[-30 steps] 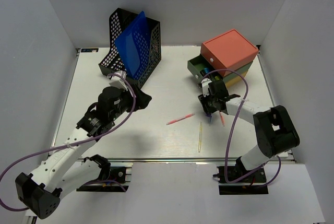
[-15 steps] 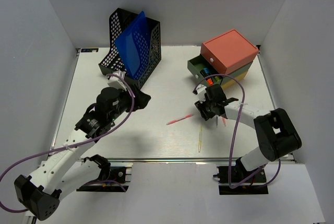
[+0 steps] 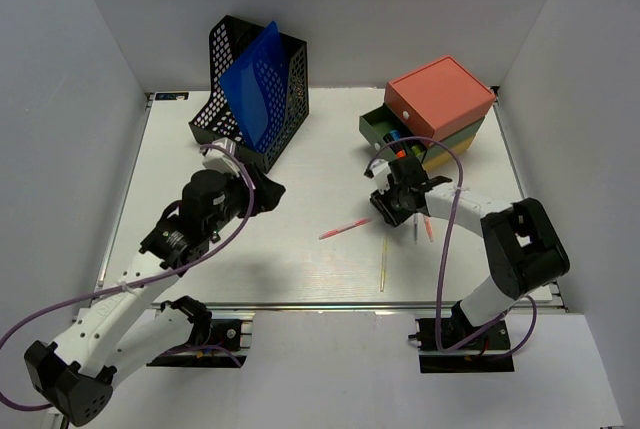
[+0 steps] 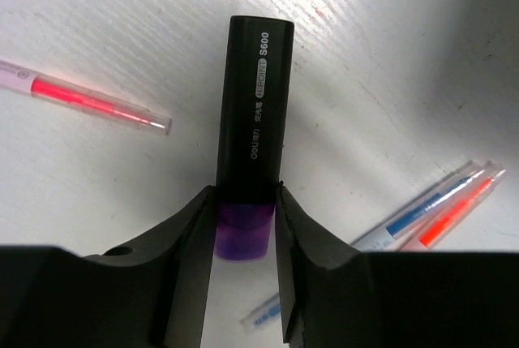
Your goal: Organize the desk
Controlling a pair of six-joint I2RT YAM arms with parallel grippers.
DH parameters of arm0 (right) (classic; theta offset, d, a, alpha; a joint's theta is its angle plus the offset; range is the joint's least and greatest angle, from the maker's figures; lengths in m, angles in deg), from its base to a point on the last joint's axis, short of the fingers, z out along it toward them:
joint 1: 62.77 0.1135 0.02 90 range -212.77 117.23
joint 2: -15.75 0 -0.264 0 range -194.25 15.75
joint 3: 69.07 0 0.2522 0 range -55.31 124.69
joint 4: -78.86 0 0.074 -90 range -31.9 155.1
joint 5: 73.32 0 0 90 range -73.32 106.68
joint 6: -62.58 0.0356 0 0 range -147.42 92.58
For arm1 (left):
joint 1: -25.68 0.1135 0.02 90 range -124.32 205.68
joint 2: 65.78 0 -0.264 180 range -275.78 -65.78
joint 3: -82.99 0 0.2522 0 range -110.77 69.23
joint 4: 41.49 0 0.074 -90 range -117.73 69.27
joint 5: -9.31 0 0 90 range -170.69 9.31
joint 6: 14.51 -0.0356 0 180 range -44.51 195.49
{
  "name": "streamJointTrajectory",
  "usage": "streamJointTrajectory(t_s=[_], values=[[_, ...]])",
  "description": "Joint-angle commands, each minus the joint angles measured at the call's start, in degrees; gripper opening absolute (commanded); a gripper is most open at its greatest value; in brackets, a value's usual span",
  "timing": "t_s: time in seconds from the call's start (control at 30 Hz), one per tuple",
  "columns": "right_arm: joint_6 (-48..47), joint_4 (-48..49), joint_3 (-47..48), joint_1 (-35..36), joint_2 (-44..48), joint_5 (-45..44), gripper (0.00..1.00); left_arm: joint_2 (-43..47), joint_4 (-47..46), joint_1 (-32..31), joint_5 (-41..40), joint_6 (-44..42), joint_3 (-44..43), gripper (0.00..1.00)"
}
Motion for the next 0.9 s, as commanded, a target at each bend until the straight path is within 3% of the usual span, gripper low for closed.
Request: streamJointTrajectory(t_s=[0.0,0.17,0.27,0.4,0.6,0.73,0.87], values=[[-2.7,-3.9,4.3,-0.4,1.9,1.4,0.01,1.2,1.9,0.4,-2.1,0.0,-0.7,0.81],[-9.9,-11.5,13.7,-1.2,6.2,11.9,0.00,-0.5,7.1,0.4,-7.0,0.8,-2.4,0.81],[-14.8,-18.1,21.4,-2.0,6.3,17.5,0.00,-3.2,15.0,0.4,-12.3,2.2,-4.9,0.81],[-16.2,-20.7,29.2,-2.9,6.6,20.8,0.00,-5.4,21.2,0.4,-19.5,4.9,-7.1,0.84],[-7.6,-19.5,41.3,-5.1,1.8,11.5,0.00,-11.5,29.8,0.9,-26.7,6.8,-10.3,0.86],[-8.6,-16.2,42.2,-6.2,-1.1,3.0,0.00,-13.4,31.2,2.2,-27.0,6.4,-9.4,0.87],[-9.9,-19.6,45.8,-7.4,-5.4,1.5,0.00,-13.2,30.7,4.8,-25.6,6.3,-7.3,0.87]])
